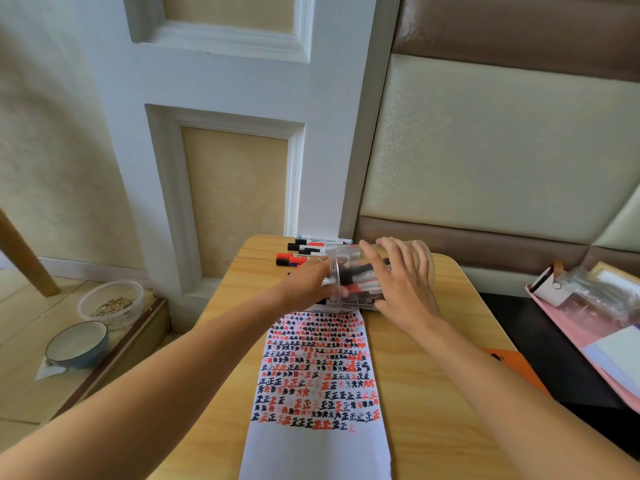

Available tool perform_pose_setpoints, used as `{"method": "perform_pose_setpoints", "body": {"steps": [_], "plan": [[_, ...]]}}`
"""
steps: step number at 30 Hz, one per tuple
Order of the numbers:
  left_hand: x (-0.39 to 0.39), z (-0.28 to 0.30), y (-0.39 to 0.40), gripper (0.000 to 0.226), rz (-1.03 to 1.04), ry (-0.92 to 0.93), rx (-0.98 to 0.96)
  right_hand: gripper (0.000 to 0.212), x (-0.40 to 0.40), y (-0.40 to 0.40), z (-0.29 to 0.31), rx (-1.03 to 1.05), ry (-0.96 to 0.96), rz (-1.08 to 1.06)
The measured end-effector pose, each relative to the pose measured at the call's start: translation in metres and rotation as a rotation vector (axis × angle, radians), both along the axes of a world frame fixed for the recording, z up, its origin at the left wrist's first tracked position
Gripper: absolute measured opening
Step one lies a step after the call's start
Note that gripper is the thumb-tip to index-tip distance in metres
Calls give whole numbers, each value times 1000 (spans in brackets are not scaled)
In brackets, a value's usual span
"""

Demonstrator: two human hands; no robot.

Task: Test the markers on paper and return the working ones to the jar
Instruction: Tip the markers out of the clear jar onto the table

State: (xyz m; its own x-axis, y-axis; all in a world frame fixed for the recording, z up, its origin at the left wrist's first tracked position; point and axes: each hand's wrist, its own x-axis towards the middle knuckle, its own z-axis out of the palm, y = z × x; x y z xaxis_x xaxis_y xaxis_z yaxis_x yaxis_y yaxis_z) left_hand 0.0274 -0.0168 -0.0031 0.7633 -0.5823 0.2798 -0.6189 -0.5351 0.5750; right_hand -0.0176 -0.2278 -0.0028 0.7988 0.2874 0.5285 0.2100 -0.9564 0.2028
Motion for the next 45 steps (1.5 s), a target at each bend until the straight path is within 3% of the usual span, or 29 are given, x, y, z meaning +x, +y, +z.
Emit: {"method": "perform_pose_setpoints", "body": {"steps": [3, 6, 8, 10, 14, 18, 24, 29, 36, 38, 40, 45], "plan": [[8, -2, 3, 41, -25, 116, 43, 120, 0, 1, 0, -14, -4, 12], [10, -5, 4, 71, 29, 287, -19, 120, 1, 2, 1, -8, 3, 11], [10, -6, 4, 67, 3, 371, -78, 120, 2, 3, 1, -7, 7, 20], [13, -5, 5, 54, -23, 380, -60, 119, 3, 4, -1, -12, 13, 37], [18, 4, 7, 56, -12, 412, -14, 119, 4, 4, -4, -8, 17, 54], [14, 12, -1, 30, -3, 311, 80, 117, 2, 3, -2, 6, 3, 56], [8, 9, -1, 70, -64, 485, -14, 115, 2, 2, -3, 15, 19, 73], [7, 15, -9, 51, -91, 600, -78, 115, 2, -1, -4, 31, 48, 89], [6, 15, -13, 67, -79, 687, -160, 118, 3, -6, -6, 45, 32, 93], [8, 12, -10, 61, -114, 733, -189, 117, 3, -6, -6, 45, 26, 104], [7, 11, -9, 43, -155, 706, -164, 115, 3, -6, -6, 38, 22, 119], [14, 8, -4, 38, -147, 577, 27, 113, 2, -6, -10, -3, 38, 136]]}}
